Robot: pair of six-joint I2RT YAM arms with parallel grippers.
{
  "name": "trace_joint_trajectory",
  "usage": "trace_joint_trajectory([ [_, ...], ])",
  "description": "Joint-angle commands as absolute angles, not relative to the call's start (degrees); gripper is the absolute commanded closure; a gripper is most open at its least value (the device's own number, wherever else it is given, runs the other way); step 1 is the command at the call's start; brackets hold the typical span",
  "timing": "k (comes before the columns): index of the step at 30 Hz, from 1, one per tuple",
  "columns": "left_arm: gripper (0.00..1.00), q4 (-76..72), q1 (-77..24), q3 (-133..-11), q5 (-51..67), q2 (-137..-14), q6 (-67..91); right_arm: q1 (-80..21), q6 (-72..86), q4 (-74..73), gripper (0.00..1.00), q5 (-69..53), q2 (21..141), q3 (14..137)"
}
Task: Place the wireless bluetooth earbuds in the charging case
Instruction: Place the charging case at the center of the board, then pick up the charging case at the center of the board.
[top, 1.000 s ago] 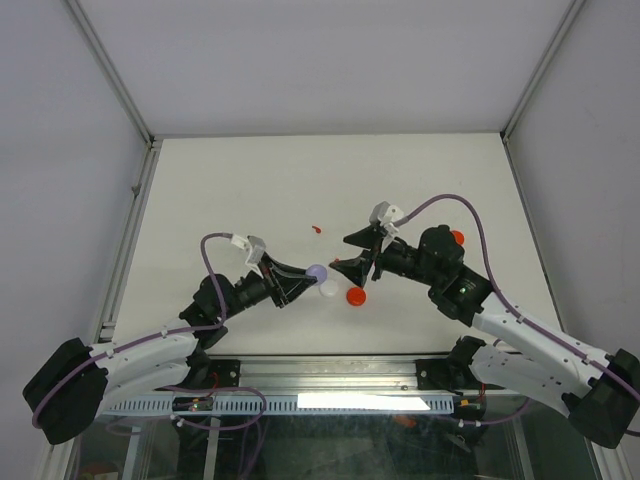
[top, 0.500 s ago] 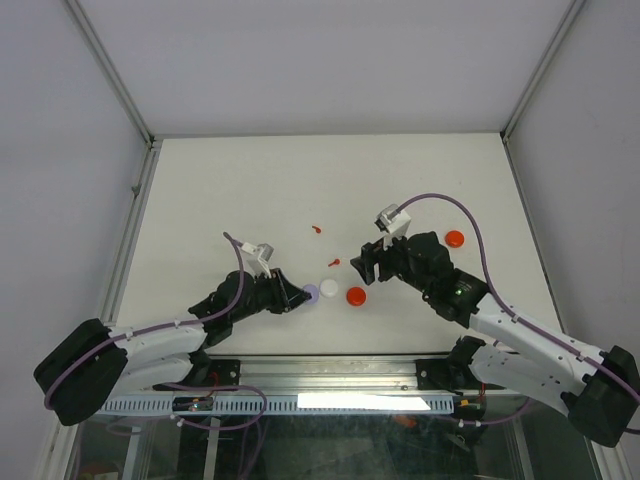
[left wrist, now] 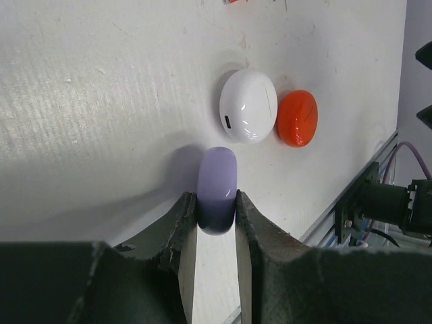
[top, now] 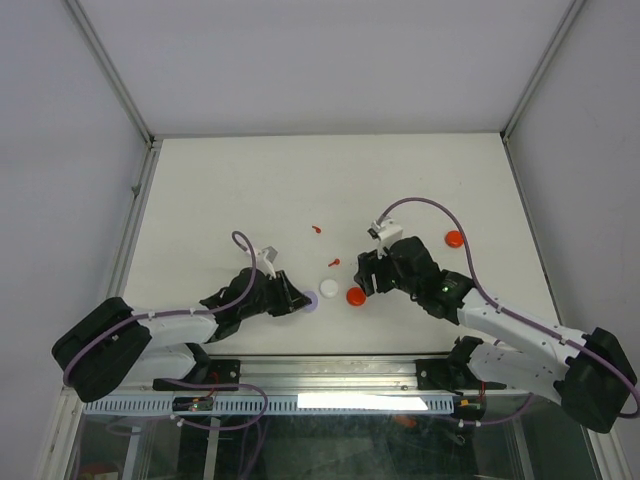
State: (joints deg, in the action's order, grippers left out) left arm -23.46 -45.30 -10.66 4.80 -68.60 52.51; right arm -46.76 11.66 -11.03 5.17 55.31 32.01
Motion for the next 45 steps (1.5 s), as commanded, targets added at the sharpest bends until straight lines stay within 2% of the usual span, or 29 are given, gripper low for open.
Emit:
trace_joint_trajectory([
  [1,0.76,-22.84,-45.09,-12.52,4.40,-69.66,53.79,-47.46,13.61,-10.62,0.34,6.38,56.33,32.77],
  [4,0.66,-21.14,-45.09,-12.96,3.89,-69.12,53.75,-47.62,14.09,-11.60,0.34,5.58,57.85,33.24],
  [7,0.50,-17.30,-45.13,-13.52,2.27,-67.05,53.08,-47.85,14.72,-13.17,0.34,5.98,58.89,33.57],
  [10,0.38,-13.91,-45.15,-13.73,-0.04,-63.89,52.43,-47.86,15.05,-13.62,0.33,6.59,58.80,33.54],
  [15,0.23,-5.89,-45.09,-15.80,-3.40,-58.42,50.21,-47.69,15.06,-16.20,0.31,10.14,59.91,35.25],
  [19,0.15,1.27,-45.10,-18.63,-6.51,-54.90,48.43,-45.60,14.74,-18.94,0.29,13.53,61.96,37.55],
  [22,0.02,7.90,-44.70,-22.18,-9.00,-52.83,46.39,-41.32,14.45,-20.53,0.27,14.96,64.41,39.36],
  [29,0.01,22.91,-39.95,-36.20,-11.55,-52.95,34.22,-29.21,14.79,-21.06,0.25,17.12,69.61,41.95],
  [35,0.01,28.71,-33.59,-46.24,-13.72,-57.78,22.51,-19.78,16.69,-19.59,0.25,20.41,72.29,42.88],
  [45,0.01,26.94,-32.59,-44.02,-15.29,-60.17,18.24,-5.38,21.11,-15.64,0.22,24.01,79.81,45.04],
])
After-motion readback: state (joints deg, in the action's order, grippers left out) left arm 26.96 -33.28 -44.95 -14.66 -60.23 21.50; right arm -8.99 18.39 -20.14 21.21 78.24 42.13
